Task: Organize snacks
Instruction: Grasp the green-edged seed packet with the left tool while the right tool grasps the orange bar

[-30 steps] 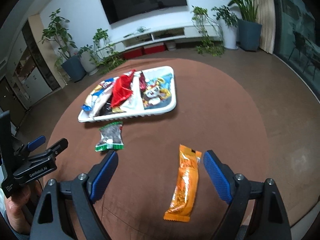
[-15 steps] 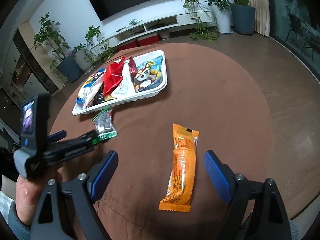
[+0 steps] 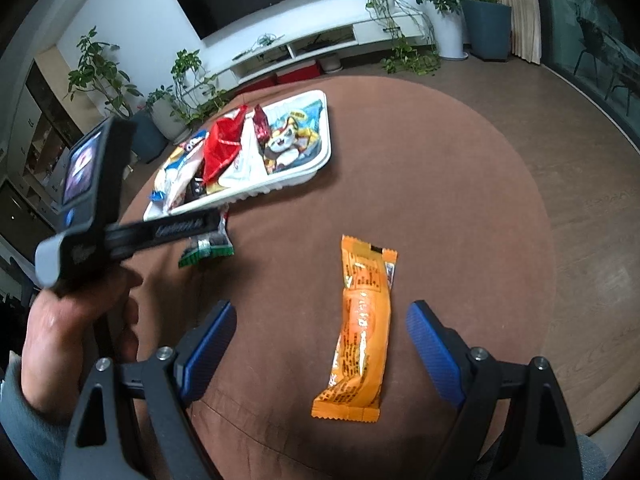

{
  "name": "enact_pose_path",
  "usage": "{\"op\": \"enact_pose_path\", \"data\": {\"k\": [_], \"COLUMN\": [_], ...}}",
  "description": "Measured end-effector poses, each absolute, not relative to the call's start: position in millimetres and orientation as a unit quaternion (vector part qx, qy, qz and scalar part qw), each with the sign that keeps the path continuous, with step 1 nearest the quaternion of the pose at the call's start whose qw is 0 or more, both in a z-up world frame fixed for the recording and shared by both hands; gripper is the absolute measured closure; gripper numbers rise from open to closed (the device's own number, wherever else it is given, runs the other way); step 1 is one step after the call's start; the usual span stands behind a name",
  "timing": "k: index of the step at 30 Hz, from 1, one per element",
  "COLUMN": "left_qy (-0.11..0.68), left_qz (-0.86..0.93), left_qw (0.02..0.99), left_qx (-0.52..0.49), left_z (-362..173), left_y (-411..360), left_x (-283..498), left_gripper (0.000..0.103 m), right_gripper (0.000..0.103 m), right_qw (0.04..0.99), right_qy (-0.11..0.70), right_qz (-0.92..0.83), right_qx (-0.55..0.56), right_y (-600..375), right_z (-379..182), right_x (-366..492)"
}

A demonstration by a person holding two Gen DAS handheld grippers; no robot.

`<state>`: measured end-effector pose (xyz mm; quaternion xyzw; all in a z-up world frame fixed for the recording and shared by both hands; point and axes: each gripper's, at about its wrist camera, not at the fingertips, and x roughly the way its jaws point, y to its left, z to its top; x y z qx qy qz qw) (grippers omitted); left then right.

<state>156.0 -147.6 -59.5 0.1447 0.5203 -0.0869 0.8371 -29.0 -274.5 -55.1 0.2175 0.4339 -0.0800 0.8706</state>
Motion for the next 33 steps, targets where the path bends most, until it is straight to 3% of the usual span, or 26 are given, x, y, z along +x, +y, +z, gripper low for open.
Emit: {"op": "enact_pose_path", "data": {"k": [5, 8, 10, 14, 19, 26, 33], "left_qy": [0.529, 0.529, 0.526, 0.527, 0.52, 0.517, 0.5], "left_qz": [-0.124, -0.154, -0.169, -0.196, -0.227, -0.27, -0.266], "left_qw": [0.829, 0.825, 0.823, 0.815, 0.811, 0.806, 0.821], "left_qx": [0.133, 0.126, 0.134, 0.139, 0.139, 0.104, 0.076], "left_z": [-74.8, -73.9, -72.2, -72.6, -77.5, -70.9, -70.7], "left_y": [-149.8, -148.1, -149.4, -156.7, -143.2, -113.8, -83.4], "left_x": [164.9, 167.6, 167.3, 167.3, 149.6, 121.8, 85.9], "left_gripper": [0.01, 0.031, 0.054, 0.074, 0.08, 0.08, 0.08], "right_gripper": [0.014, 0.014, 0.016, 0.021, 0.025, 0.029, 0.04], "right_qw": [0.869, 0.869, 0.868, 0.866, 0.859, 0.846, 0.842], "right_qy": [0.433, 0.438, 0.441, 0.446, 0.459, 0.492, 0.51], "right_qz": [-0.087, -0.085, -0.086, -0.091, -0.103, -0.115, -0.146], "right_qx": [0.222, 0.215, 0.211, 0.207, 0.203, 0.17, 0.098], "right_y": [-279.4, -277.2, -276.1, -275.9, -278.4, -270.0, -257.2], "right_z": [-56.6, -57.6, -57.9, -58.6, -62.5, -76.5, -86.3], "right_x": [-32.4, -30.0, -29.8, -29.8, -29.0, -19.1, -4.1]}}
